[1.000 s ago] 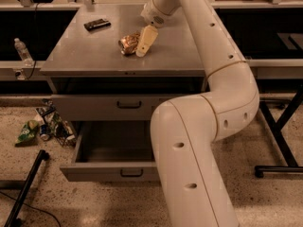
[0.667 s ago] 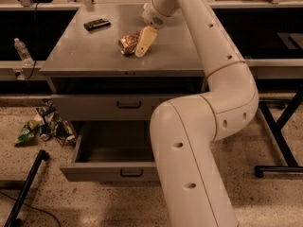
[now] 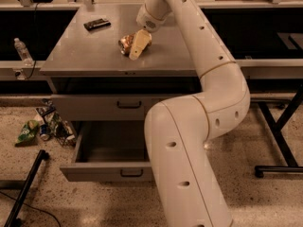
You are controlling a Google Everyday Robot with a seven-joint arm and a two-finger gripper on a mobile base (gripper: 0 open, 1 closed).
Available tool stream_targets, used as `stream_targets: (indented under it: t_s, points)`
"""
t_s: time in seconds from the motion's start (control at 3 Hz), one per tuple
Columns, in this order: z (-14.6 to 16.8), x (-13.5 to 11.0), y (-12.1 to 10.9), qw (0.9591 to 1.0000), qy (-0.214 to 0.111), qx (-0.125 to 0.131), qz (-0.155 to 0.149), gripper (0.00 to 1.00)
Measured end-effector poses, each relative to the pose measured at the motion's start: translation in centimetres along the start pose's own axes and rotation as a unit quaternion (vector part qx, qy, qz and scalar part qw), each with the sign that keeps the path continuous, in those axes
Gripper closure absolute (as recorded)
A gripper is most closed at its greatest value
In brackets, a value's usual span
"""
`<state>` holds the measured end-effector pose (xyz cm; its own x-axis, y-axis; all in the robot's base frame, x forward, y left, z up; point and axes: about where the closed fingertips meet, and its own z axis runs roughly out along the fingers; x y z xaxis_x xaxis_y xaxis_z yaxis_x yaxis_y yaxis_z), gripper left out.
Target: Place orange can into middle drawer
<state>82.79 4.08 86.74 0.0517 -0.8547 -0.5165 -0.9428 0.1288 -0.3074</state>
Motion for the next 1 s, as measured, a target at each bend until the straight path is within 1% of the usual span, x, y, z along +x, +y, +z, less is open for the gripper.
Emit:
stream_targets:
  t_s: [0.33,0.67,1.0]
  points:
    - [1.2,-0.9,0.3,0.9999,-0.006,-0.007,-0.004,0.0]
    - [1.6,-1.2,0.4,0.9998,-0.011,-0.011,-0.014,0.18]
    - [2.2,-1.4,0.9,0.9993,-0.015,-0.02,-0.026,0.41]
